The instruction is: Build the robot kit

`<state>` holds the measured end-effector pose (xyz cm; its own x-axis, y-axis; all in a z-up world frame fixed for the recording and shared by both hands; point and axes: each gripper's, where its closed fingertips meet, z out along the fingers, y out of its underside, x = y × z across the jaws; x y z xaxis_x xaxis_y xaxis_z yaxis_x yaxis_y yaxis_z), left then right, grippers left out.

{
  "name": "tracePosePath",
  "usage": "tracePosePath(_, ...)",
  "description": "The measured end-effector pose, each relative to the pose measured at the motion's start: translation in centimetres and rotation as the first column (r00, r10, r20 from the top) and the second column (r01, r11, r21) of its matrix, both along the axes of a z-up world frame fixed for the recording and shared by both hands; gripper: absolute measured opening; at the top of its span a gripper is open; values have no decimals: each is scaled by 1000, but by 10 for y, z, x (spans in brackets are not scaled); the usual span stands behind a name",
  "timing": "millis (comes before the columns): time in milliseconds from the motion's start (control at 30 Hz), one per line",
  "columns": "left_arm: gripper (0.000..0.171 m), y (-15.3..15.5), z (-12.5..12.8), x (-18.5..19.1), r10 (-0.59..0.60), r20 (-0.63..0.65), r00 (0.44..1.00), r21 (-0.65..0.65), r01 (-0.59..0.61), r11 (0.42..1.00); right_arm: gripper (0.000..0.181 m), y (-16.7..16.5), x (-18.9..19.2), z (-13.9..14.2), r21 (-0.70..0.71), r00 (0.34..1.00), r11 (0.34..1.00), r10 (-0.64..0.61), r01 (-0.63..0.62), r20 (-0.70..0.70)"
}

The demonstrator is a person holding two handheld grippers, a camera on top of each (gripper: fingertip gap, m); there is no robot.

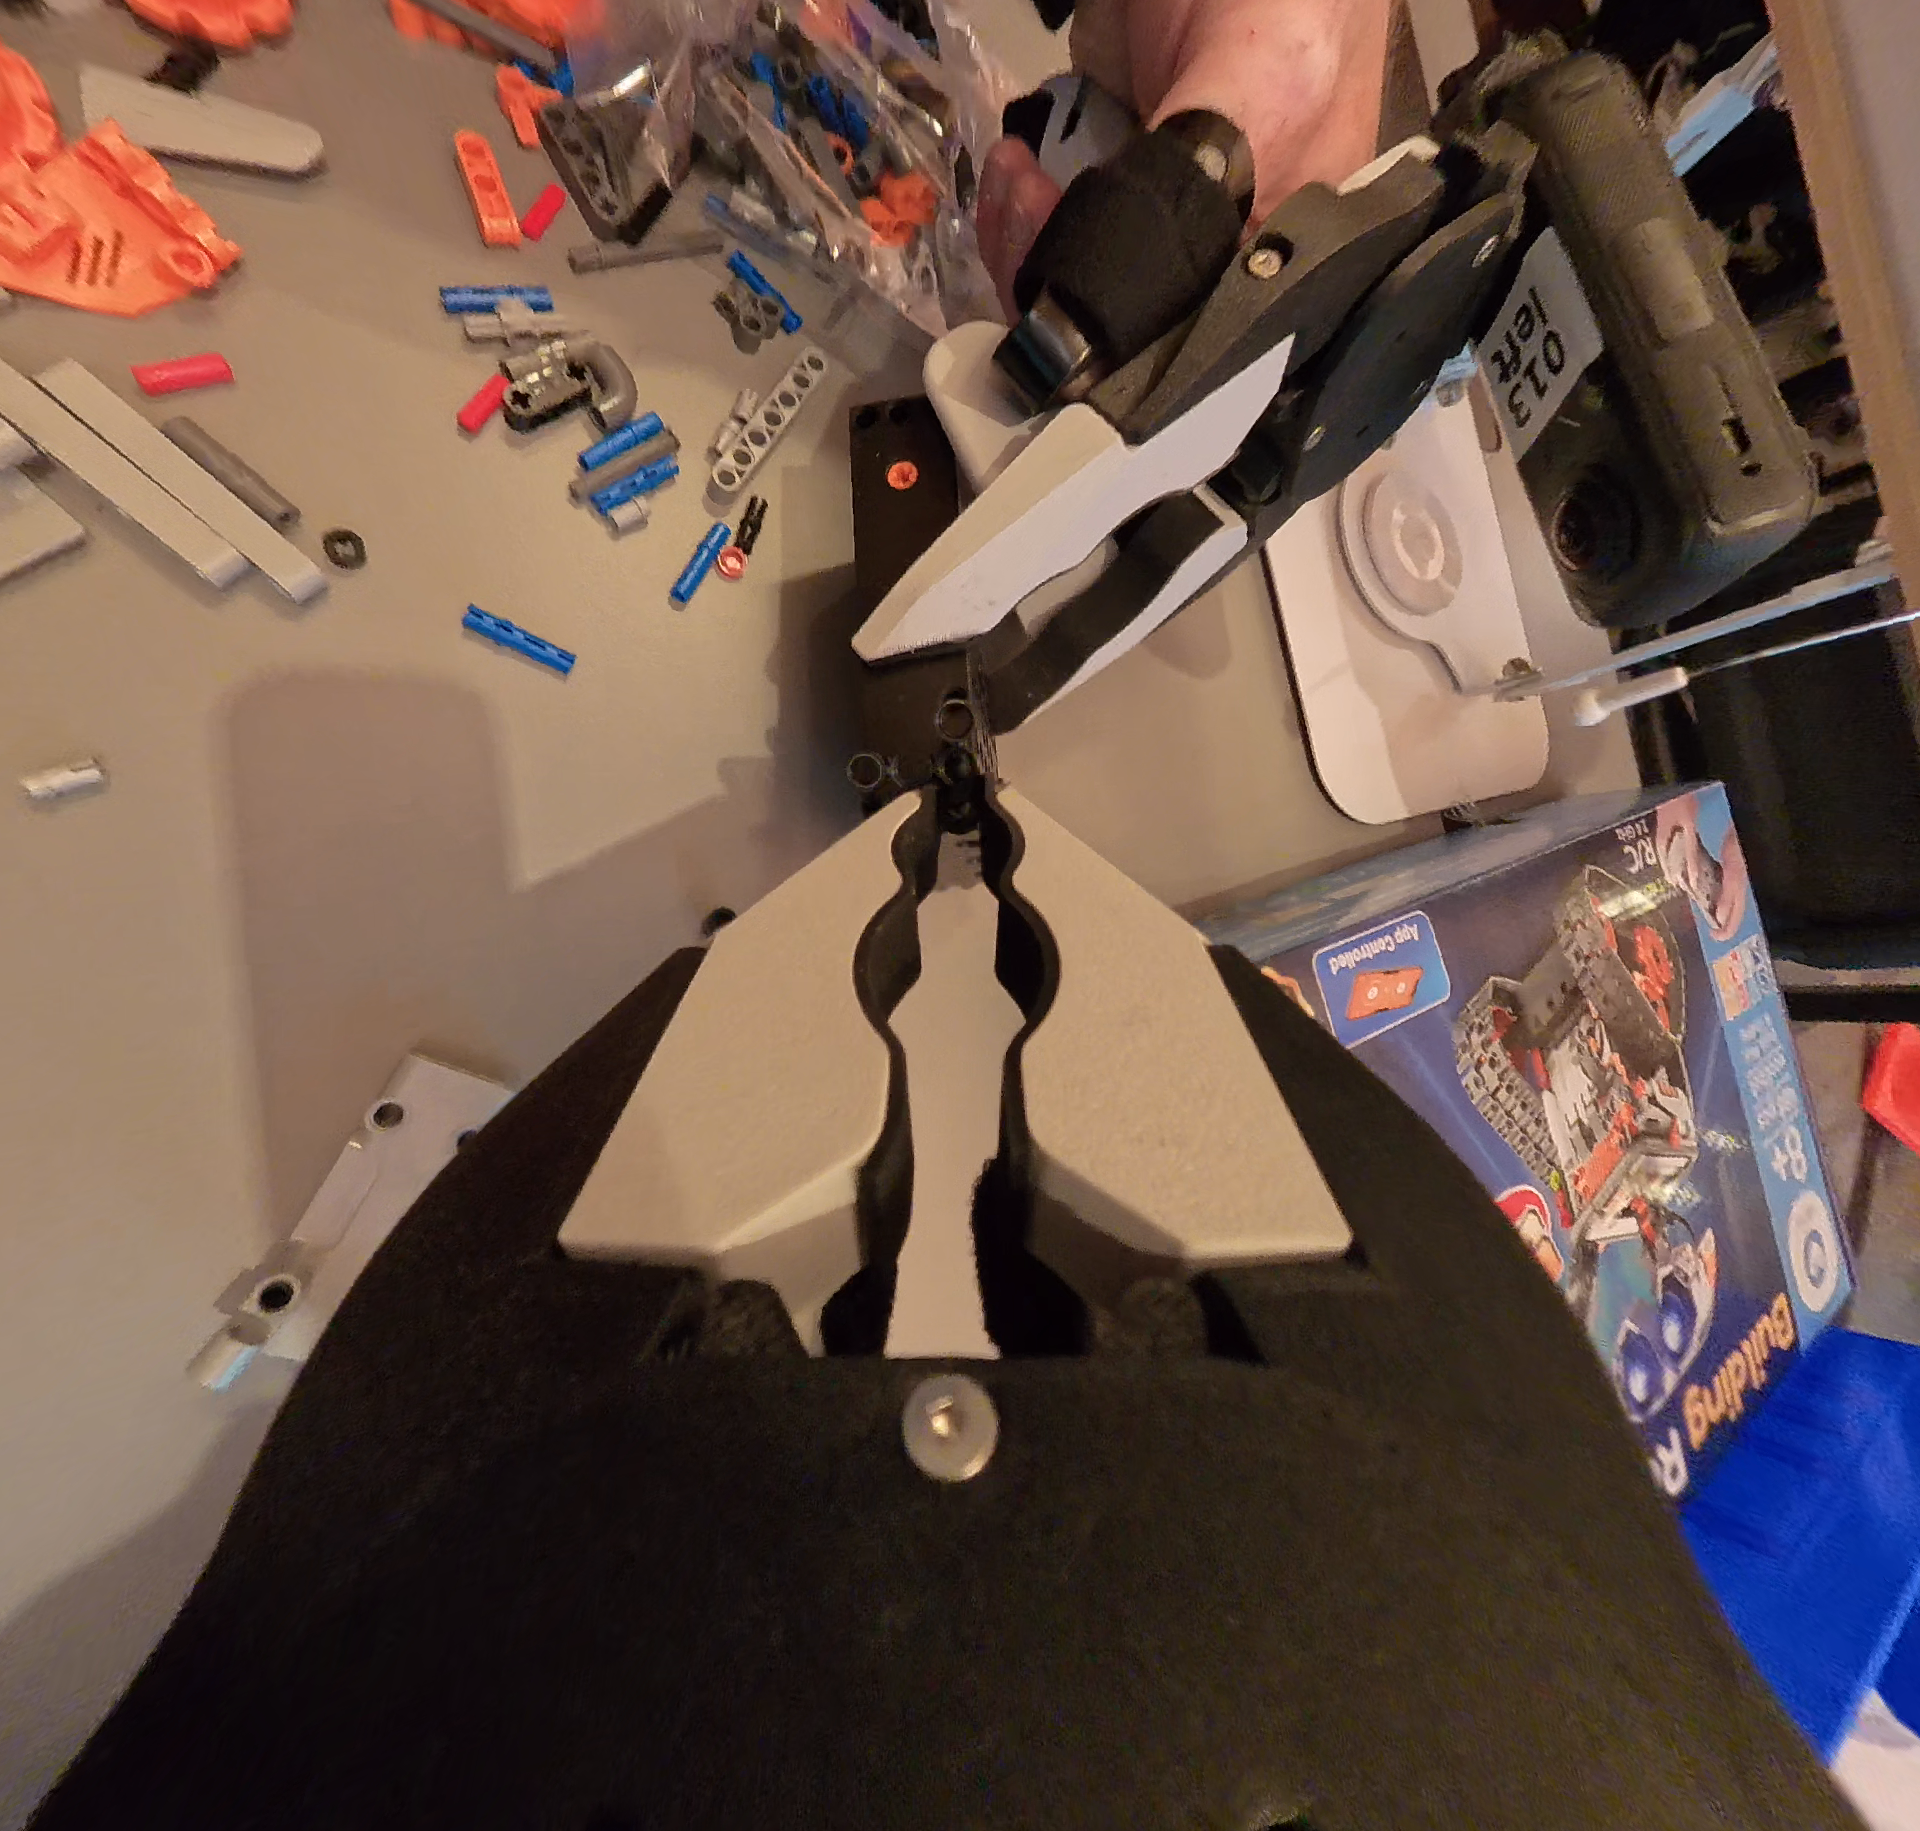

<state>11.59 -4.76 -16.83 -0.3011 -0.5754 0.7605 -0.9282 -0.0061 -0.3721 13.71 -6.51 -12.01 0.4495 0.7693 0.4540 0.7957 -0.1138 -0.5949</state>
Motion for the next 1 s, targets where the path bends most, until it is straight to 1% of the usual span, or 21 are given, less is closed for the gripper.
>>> tracePosePath(333,64,0,0,0,1,4,1000,2,-1,1000,6,1,-5,-2,-20,999,1000,11,-11,-31)
tracePosePath(567,64,0,0,0,1,7,1000,3,-1,1000,6,1,-5,-3,-22,1000,1000,3,-3,-7)
tracePosePath(767,64,-1,0,1,0,7,1000,3,0,1000,5,3,-3,-3,-28,999,1000,-3,2,-34)
tracePosePath(1000,64,-2,0,2,-4,3,1000,3,4,1000,5,3,-5,-6,-82,996,997,2,-9,-94)
